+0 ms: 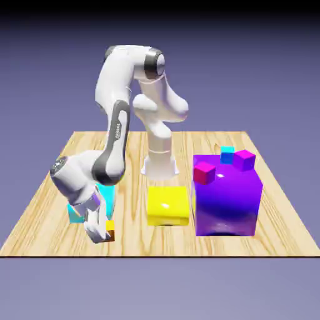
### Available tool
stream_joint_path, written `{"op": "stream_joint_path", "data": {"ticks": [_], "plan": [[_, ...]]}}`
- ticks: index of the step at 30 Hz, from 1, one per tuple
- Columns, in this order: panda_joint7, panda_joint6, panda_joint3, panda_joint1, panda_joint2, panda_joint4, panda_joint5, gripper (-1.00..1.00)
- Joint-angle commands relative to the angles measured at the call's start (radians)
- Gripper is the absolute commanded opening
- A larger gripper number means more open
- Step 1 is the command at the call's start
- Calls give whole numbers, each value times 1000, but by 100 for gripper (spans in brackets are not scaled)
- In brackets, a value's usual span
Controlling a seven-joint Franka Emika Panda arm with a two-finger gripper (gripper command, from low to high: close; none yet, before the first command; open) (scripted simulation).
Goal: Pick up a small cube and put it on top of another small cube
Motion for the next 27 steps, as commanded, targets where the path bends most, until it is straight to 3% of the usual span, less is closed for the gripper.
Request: {"op": "stream_joint_path", "data": {"ticks": [1,17,20,25,26,27], "plan": [[-9,-36,34,17,-30,3,-14,-100],[-131,-558,614,262,-469,15,-208,-100],[-110,-565,664,256,-466,-4,-227,-100],[-129,-394,681,271,-472,-179,-207,-100],[-129,-394,681,271,-472,-179,-207,100],[-129,-394,681,271,-472,-179,-207,100]]}}
